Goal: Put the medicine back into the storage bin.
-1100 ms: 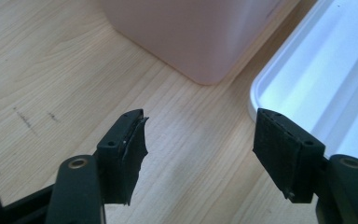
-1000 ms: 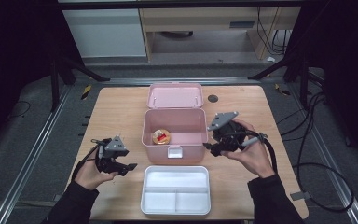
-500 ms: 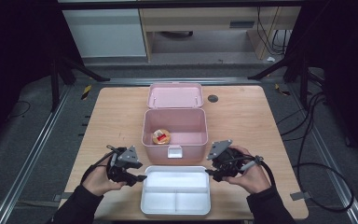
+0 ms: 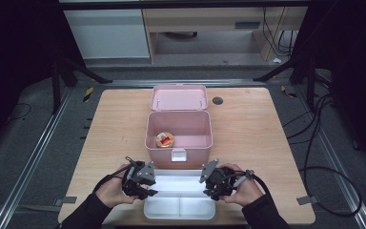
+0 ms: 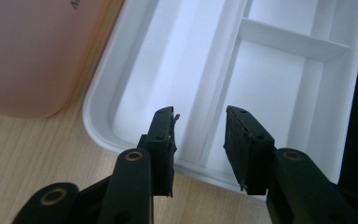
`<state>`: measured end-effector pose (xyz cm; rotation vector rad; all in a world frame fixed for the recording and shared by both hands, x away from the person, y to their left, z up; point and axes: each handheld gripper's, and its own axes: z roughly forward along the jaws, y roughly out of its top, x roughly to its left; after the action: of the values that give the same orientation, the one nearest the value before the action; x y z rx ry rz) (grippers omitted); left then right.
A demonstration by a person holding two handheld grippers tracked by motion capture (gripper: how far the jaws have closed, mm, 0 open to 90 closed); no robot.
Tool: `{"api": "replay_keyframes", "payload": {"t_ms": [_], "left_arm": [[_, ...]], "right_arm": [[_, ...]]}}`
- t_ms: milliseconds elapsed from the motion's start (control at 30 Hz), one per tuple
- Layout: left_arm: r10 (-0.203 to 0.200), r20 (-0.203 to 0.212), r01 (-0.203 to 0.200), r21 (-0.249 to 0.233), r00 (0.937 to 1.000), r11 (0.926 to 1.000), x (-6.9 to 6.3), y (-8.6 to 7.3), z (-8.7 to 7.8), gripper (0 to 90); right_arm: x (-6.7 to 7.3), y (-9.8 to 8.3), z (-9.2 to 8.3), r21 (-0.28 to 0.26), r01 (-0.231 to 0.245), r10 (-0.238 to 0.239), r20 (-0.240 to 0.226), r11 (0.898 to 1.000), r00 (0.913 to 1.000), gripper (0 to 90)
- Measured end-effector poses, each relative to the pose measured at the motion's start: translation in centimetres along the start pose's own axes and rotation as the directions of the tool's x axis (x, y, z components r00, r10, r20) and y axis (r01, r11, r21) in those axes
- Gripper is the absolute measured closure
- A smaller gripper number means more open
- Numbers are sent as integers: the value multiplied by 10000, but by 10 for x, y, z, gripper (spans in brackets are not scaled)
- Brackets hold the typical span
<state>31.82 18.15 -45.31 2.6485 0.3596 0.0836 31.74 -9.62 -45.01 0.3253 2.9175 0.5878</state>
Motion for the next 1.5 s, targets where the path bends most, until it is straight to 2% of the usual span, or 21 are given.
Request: {"api": "replay_keyframes", "payload": {"t_ms": [67, 267, 333, 500, 700, 767, 1000, 1200, 1500], "left_arm": [[139, 15, -139, 194, 9999, 9997, -1, 2, 3, 655], [469, 135, -478, 726, 9988, 9962, -4, 4, 12, 697], [648, 140, -659, 1033, 9978, 9925, -5, 5, 17, 712], [620, 180, -639, 1392, 9979, 9882, -2, 4, 23, 766], [688, 365, -738, 1616, 9970, 9841, 1, 6, 26, 812], [632, 418, -690, 1581, 9971, 9850, 2, 5, 28, 828], [786, 794, -899, 1500, 9937, 9846, 7, 4, 28, 854], [1281, 1002, -1430, 1585, 9867, 9769, 2, 8, 21, 868], [1524, 1024, -1678, 1639, 9830, 9721, -10, 27, -14, 879]], "right_arm": [[1, 1, 4, 241, -45, 50, -199, 9997, 9998, 658], [4, 3, 15, 827, 202, -157, -541, 9964, 9984, 726], [5, 4, 18, 969, 304, -245, -615, 9948, 9978, 745], [6, 6, 24, 1281, 586, -492, -759, 9900, 9959, 782], [6, 9, 28, 1587, 722, -608, -758, 9847, 9953, 817], [5, 9, 29, 1623, 672, -552, -773, 9844, 9955, 832], [-1, 13, 34, 1864, 637, -464, -954, 9804, 9944, 848], [-2, 12, 29, 1770, 938, -709, -1317, 9797, 9888, 862], [1, 15, -7, 1304, 911, -706, -1542, 9873, 9855, 864]]}}
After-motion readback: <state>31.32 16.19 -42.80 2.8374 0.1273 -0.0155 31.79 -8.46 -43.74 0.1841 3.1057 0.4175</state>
